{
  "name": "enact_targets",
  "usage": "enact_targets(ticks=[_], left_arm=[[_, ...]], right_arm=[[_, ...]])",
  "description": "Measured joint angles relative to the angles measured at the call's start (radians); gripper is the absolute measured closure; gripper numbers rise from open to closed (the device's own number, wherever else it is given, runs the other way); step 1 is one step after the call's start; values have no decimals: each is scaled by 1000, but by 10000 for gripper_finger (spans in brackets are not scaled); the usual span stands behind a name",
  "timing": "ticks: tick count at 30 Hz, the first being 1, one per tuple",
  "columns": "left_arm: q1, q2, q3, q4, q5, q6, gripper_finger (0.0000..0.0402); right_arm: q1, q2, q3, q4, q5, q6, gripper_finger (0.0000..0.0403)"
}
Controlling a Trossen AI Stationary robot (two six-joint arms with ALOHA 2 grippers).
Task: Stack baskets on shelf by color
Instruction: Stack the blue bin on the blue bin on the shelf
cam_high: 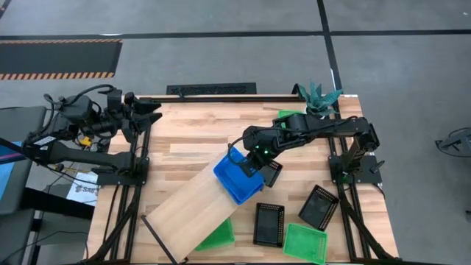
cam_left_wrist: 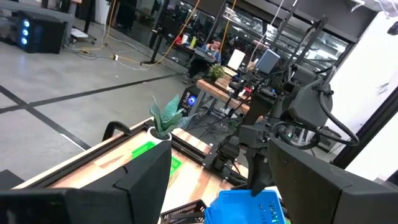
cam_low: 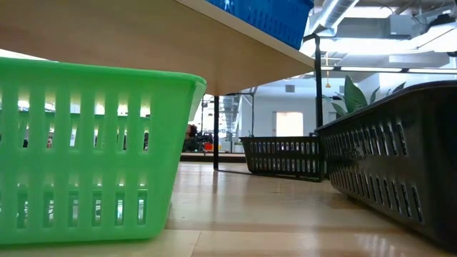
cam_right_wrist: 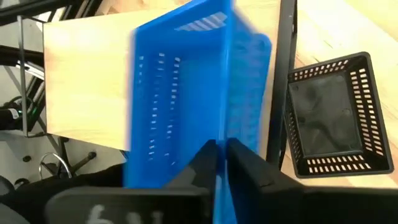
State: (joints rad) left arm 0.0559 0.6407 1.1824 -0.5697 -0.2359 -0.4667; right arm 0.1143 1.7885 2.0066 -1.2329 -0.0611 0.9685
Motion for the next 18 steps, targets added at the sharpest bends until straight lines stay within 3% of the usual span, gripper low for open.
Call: enact_targets(ticks=[4,11,18], left_arm=[[0,0,0,0,-2,0,148],[0,0,0,0,-4,0,148],[0,0,0,0,-4,-7,148]], right_arm=[[1,0,0,33,-2,1,393],[1,0,0,56,-9,35,365],[18,0,0,38,-9,66,372]])
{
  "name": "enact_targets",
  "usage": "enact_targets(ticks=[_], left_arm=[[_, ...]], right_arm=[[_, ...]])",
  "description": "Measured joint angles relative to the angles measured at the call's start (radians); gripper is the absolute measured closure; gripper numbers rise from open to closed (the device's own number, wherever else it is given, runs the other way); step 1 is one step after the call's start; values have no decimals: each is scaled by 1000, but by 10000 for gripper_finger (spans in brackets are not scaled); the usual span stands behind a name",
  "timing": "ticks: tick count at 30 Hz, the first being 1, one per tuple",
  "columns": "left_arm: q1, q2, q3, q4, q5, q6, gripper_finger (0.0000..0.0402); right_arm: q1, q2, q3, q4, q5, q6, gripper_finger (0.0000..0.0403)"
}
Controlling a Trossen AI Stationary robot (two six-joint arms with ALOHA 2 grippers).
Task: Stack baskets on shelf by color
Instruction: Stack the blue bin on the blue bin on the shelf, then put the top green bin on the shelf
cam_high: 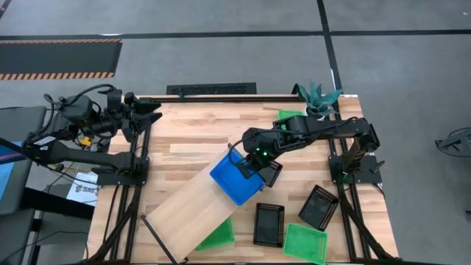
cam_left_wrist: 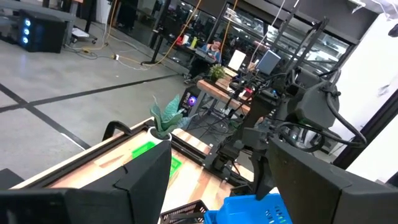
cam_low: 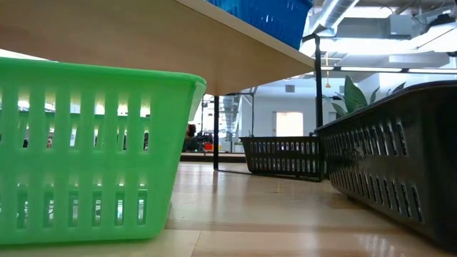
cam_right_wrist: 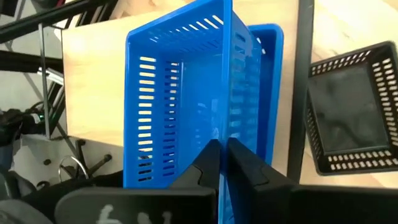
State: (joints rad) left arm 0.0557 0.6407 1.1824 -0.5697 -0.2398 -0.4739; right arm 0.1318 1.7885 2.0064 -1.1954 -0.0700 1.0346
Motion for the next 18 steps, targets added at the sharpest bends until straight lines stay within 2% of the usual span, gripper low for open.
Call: enact_targets(ticks=[12,18], left_arm=[[0,0,0,0,-2,1,148],[0,0,0,0,-3,1,148]], right_arm=[[-3,39,-2,26,-4,38,312],[-1,106,-1,62,-71,10,283]])
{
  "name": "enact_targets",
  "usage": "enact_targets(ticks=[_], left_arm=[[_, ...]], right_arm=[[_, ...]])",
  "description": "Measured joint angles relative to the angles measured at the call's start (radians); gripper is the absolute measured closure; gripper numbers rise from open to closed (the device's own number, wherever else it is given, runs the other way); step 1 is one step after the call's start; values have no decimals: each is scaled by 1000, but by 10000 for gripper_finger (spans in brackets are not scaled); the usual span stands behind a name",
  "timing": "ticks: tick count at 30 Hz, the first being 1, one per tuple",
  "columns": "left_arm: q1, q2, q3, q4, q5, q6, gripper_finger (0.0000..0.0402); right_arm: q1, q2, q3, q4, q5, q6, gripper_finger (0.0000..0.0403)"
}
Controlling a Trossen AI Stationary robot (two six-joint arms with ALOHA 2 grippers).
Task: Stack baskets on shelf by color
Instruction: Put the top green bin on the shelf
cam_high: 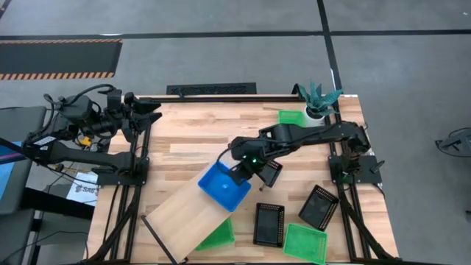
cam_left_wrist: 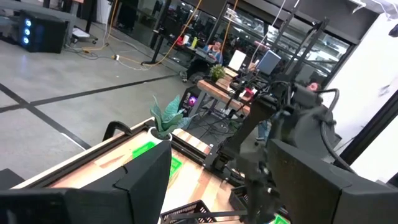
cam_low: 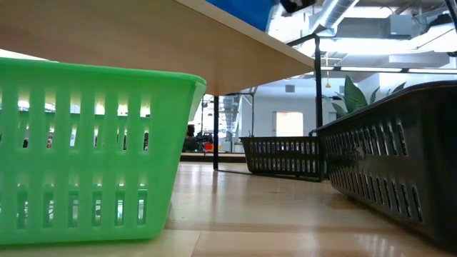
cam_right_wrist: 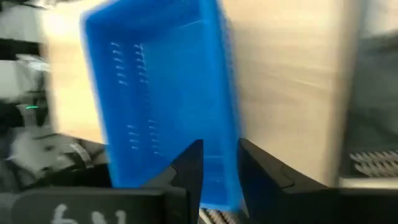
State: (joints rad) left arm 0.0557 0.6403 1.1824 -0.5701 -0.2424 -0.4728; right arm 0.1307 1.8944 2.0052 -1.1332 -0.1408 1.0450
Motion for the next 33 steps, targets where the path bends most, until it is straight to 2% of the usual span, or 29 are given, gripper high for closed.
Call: enact_targets(ticks=[5,10,18,23,28,33], left_arm=[[0,0,0,0,-1,0,148],[0,0,0,0,-7,0,148],[0,1,0,-30,-24,-11,148],[0,2,0,-42,-24,-45,148],[0,14,0,-42,-26,-71,148],[0,57,1,-46,-32,-82,148]], right_arm=[[-11,-6,1,66,-10,-3,267],[-23,-34,2,90,-6,-11,269],[-7,-69,1,135,41,-159,280],[-7,-107,2,117,109,-217,280],[-29,-192,2,-3,201,-273,278],[-58,-253,3,-308,335,-319,254]])
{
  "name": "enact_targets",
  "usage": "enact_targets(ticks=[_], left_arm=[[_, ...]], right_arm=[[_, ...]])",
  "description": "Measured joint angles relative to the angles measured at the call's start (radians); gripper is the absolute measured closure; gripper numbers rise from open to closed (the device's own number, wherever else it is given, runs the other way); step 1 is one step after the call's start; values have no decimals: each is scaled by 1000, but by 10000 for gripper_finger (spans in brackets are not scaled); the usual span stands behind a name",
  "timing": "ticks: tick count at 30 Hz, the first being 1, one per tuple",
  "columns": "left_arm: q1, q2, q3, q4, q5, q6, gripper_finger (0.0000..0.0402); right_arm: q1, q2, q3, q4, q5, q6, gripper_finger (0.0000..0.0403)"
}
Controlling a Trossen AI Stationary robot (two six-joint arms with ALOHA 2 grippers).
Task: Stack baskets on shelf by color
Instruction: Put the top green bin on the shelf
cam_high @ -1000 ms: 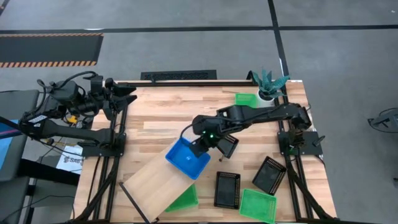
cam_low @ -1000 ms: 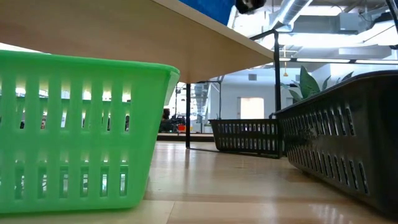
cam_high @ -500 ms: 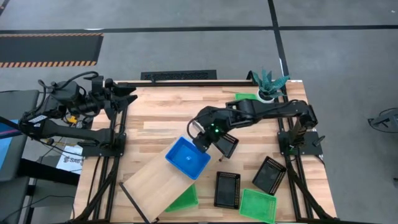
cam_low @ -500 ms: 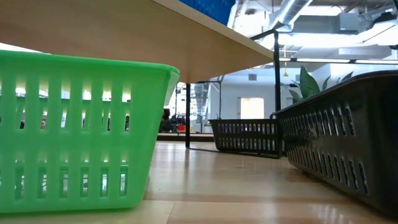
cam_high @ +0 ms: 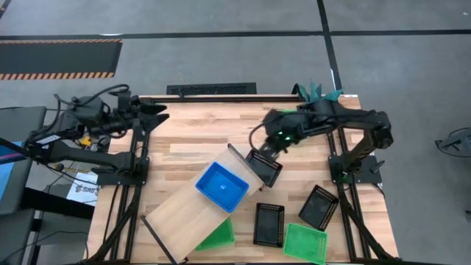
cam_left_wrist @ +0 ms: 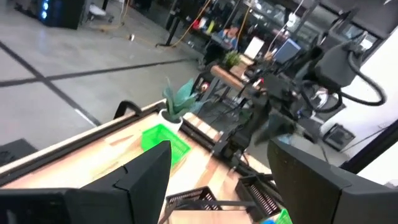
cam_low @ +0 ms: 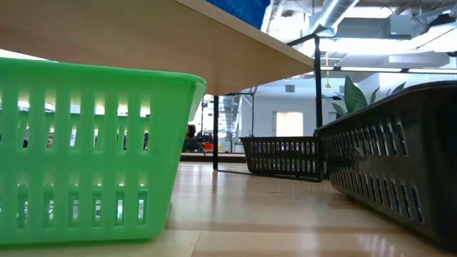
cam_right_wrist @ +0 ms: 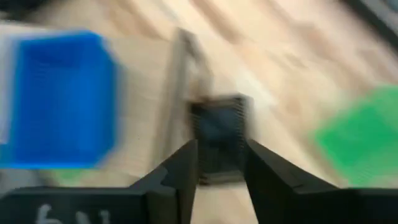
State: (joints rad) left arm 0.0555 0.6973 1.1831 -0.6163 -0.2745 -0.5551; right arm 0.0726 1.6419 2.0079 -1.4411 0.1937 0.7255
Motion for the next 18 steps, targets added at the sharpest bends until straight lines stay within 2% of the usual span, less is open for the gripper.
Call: enact_targets(ticks=[4,10,15,18], left_arm=[[7,51,0,0,4,-3,148],[38,118,0,1,58,-31,148],[54,131,-1,3,86,-39,148],[68,132,-1,7,86,-56,148]], right_arm=[[-24,1,-26,-129,75,-83,215],[-124,-35,-302,-50,78,-234,179],[-230,-170,-623,179,51,-327,175],[-301,-259,-793,327,-18,-421,176]])
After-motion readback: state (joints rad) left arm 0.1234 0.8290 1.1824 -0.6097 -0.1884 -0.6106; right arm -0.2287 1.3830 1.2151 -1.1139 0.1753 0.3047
